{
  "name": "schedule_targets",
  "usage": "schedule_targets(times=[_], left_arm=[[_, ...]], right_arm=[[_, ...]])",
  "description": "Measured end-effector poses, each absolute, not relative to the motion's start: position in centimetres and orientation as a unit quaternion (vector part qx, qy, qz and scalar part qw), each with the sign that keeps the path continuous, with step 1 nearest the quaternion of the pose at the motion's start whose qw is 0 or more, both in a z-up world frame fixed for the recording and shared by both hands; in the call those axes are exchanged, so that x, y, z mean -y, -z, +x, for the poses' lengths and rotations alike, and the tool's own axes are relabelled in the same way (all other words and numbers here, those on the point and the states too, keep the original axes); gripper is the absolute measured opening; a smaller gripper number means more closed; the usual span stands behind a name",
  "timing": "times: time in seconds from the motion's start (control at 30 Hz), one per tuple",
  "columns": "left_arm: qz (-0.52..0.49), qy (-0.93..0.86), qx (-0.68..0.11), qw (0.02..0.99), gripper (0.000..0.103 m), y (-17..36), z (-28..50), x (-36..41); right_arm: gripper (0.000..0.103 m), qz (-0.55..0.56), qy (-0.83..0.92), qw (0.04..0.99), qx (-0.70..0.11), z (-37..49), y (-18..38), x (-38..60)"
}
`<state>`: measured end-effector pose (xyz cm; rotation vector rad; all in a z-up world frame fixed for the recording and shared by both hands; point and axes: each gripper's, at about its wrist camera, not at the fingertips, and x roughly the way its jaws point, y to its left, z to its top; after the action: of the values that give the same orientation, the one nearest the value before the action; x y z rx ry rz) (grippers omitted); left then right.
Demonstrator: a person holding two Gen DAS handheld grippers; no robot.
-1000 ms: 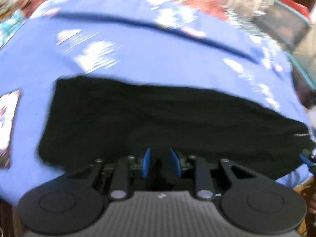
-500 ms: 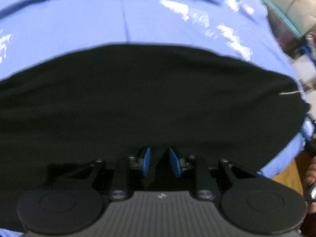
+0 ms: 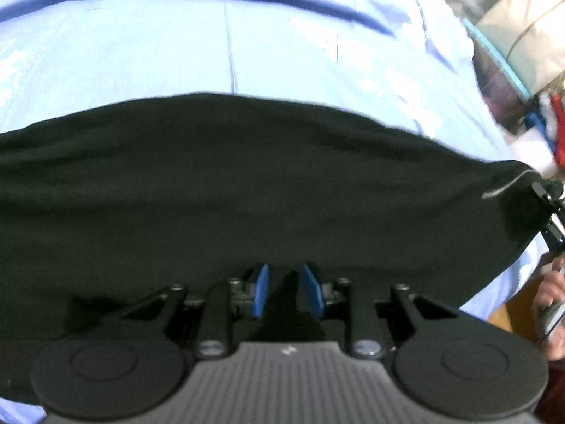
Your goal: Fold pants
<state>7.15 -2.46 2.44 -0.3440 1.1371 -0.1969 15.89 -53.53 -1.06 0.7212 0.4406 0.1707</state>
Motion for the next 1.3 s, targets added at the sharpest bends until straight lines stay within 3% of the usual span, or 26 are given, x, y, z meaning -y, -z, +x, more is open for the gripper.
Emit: schedule_targets(times=[0.17,0.33,0.47,0.6,0.8,0.97,1.07,1.1,1.17,1.23,1.3], left_arm=[[-0.213,0.103,-0.521,0.820,0.024,-2.8,7.2,1.2],[-0.232,0.112,-0.526,0.810,0.027,-2.0,6.9,1.3],[-0.233,0.112,-0.524,0.811,0.028,-2.2,5.6,0.4],[-0.244,0.105,-0.510,0.818,0.035,-2.5,4.6,-1.4],[-0.263,0.080,-0.483,0.832,0.036,-3.0,0.5,-6.0],[-0.284,0.029,-0.430,0.857,0.045,-4.7,-4.9,-11.5],[-0.311,-0.033,-0.386,0.868,0.053,-5.3,-9.0,-16.1],[-0.322,-0.053,-0.375,0.867,0.058,-5.2,-10.0,-17.4],[-0.355,-0.094,-0.363,0.856,0.060,-4.3,-11.4,-20.3],[-0.394,-0.110,-0.363,0.837,0.060,-2.9,-11.6,-22.5],[-0.418,-0.107,-0.356,0.829,0.060,-1.9,-10.9,-23.7]], right_arm=[[0.020,0.193,-0.195,0.935,-0.224,14.3,-2.1,44.7],[0.022,-0.005,-0.271,0.918,-0.289,12.9,0.2,35.6],[0.038,-0.189,-0.251,0.904,-0.290,10.6,3.2,31.2],[0.063,-0.175,-0.265,0.901,-0.296,9.6,0.9,32.4],[0.062,-0.072,-0.312,0.906,-0.276,9.3,-1.7,33.7],[0.063,-0.031,-0.275,0.879,-0.389,11.5,1.8,31.7],[0.062,-0.066,-0.266,0.892,-0.359,9.7,-0.4,30.5],[0.062,-0.052,-0.272,0.900,-0.338,9.0,-1.6,30.4],[0.060,-0.013,-0.297,0.899,-0.322,9.2,-3.0,30.0],[0.043,0.029,-0.321,0.888,-0.328,9.7,-3.7,28.3],[0.015,0.087,-0.355,0.850,-0.378,10.5,-3.1,25.8]])
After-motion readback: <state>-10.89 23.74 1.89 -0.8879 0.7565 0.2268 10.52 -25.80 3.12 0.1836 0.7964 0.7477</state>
